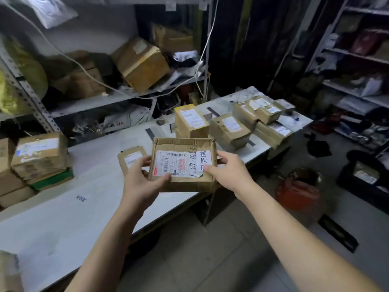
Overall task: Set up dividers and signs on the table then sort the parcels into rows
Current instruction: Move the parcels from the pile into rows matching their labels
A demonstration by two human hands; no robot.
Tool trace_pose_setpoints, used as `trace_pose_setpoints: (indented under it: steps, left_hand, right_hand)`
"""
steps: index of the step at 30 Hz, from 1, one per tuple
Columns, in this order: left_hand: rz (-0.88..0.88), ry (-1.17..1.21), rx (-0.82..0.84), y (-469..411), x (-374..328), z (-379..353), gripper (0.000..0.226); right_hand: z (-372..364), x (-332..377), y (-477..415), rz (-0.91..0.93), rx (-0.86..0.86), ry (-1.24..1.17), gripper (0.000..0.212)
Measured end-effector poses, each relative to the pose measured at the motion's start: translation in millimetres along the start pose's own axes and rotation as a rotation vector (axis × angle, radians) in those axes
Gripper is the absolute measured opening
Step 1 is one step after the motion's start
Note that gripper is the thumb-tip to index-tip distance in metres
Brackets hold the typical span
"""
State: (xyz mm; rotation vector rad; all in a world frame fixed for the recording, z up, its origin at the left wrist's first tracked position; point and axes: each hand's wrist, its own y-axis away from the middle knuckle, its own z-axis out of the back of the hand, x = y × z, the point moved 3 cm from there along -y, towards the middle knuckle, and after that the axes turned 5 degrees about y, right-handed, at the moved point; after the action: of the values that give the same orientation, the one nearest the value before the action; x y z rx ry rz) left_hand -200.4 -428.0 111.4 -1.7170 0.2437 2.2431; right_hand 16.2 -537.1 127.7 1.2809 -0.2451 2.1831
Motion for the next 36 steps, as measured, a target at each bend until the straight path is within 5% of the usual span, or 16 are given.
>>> trace_pose_setpoints:
  steps: [13,30,36]
  left_hand:
    - [-0.035,0.008,0.126,-59.0,-76.5,-224.5,0.072]
    - [0.058,-0.049,-0.095,-280.2,-46.5,-370.5,0.071]
    - [0.121,-0.119,-0.186,-325.5,-24.3,-392.3,0.066]
  right_hand:
    - [194.1,-91.7,-90.9,-0.048,-0.086,-0.09,0.025]
    - [239.7,-109.0,-380.0,-0.085,-0.009,-0.012,0.069]
    - [218.7,-113.1,-456.4,-0.052,0.121,-0.019,0.067]
